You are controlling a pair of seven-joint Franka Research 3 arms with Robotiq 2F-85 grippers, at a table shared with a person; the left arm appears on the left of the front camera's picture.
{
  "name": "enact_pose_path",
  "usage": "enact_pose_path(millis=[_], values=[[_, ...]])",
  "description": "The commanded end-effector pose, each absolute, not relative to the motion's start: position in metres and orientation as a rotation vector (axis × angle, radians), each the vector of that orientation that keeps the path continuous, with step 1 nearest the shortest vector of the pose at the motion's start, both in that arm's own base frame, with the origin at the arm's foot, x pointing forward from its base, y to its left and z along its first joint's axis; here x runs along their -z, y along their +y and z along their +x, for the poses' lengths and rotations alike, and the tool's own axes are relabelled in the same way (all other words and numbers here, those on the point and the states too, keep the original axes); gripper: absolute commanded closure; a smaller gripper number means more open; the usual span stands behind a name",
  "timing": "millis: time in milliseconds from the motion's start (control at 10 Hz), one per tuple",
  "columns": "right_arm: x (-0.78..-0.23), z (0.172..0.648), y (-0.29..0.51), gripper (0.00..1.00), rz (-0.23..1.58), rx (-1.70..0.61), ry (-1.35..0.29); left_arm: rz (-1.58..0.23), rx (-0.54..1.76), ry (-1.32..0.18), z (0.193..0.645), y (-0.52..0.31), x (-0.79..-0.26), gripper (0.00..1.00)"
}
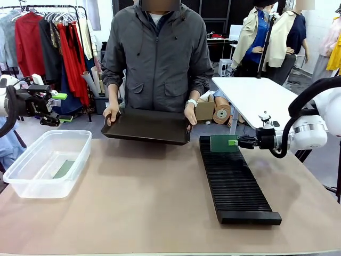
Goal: Sort PCBs into racks and boxes based on the side picked up.
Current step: If the short side of the Blank PCB is picked up, insert it into the PCB Rack ; if the long side is picked up, place it in the Organizing box.
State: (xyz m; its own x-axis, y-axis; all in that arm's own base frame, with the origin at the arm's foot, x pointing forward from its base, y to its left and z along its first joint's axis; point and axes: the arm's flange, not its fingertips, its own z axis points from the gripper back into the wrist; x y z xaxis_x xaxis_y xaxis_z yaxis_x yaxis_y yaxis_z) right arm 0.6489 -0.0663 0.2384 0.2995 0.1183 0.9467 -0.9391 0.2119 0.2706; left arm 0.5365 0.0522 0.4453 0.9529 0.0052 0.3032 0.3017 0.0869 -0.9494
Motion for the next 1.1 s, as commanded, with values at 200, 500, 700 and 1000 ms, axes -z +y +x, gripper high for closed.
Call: enact_pose_path(millis=[200,500,700,1000], values=[[-0.2384,0.6489,-0.0663,1.0,1.086,-0.925,-0.976,-1.462,0.227,-0.255,0.5338,0.0522,-0.4477,0.04],[-0.2384,0.6489,-0.0663,1.0,1.086,-0.925,-0.976,-1.462,0.227,-0.255,0.5338,0.0522,-0.4477,0.04],[-0.2384,0.6489,-0.0663,1.0,1.086,-0.925,-0.976,-1.462,0.227,-0.255,0.5338,0.0522,-0.4477,0.04],[-0.2384,0.6489,-0.0663,1.0,1.086,-0.925,-0.976,-1.462,0.227,-0.255,0.5338,0.0522,-0.4477,0.04]])
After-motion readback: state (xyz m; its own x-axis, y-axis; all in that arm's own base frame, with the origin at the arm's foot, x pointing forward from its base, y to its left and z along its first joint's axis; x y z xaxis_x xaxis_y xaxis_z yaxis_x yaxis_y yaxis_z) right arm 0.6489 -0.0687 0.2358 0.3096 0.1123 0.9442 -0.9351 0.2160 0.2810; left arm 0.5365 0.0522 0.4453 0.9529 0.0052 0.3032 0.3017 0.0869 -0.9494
